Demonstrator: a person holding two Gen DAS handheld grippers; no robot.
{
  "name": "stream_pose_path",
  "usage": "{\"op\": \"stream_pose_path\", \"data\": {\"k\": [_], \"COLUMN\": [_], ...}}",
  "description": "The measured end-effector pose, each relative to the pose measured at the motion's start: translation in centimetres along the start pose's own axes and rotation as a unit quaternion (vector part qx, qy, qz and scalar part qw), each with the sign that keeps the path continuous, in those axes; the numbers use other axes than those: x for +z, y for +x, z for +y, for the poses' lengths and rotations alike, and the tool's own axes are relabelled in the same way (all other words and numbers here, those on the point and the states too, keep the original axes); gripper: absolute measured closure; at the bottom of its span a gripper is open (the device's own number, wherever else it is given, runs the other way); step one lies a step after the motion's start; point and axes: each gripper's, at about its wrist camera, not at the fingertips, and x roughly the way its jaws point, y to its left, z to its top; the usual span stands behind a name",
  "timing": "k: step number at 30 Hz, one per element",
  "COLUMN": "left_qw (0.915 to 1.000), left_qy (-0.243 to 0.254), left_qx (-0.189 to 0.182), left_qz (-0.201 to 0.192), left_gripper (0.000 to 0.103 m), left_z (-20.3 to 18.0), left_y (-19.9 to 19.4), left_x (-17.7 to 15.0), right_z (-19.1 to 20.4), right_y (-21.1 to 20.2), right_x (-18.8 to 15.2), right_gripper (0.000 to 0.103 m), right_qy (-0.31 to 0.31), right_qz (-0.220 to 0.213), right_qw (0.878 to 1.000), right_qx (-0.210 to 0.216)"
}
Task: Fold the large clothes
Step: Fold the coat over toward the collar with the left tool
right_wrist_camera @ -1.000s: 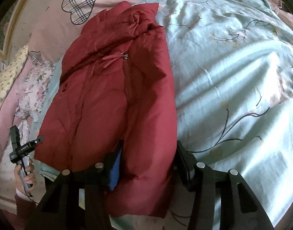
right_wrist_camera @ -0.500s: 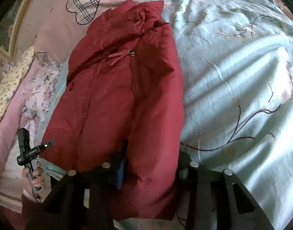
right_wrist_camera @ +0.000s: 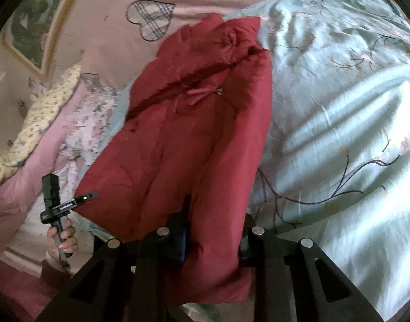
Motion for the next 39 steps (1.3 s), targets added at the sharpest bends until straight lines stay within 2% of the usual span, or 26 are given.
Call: {"op": "stream_pose_path", "data": {"k": [8, 14, 20, 30, 39], "left_qw": [0.9984, 0.9959, 0.9915, 0.9870, 0.9846], "left_qy": [0.009, 0.013, -0.010, -0.023, -0.041], "left_qx": [-0.039, -0.042, -0.058, -0.055, -0.051], "left_qz": [-0.040, -0.080, -0.116, -0.149, -0.162], "left_gripper": [0.086, 0.086, 0.086, 0.086, 0.086], "left_z": [-0.2, -0.3, 0.3, 0.5, 0.2], "left_y": [-3.5, -5.6, -6.3, -6.4, -5.2], "left_x": [1.9, 4.6, 6.7, 10.1, 14.2], "right_z": [0.6, 1.1, 1.4, 1.8, 1.9], "right_y": [-2.8, -3.6, -3.8, -3.8, -2.2], "right_x": [0.5, 2.4, 4.3, 8.1, 12.4], "right_gripper": [0.081, 0.081, 0.081, 0.081, 0.081], "right_qy": [-0.006, -0.006, -0.009, -0.014, -0.011], "right_qz": [-0.049, -0.082, -0.111, -0.159, -0.175], "right_qw": [0.995, 0.990, 0.986, 0.981, 0.982], "right_qx": [0.083, 0.112, 0.121, 0.113, 0.069]}}
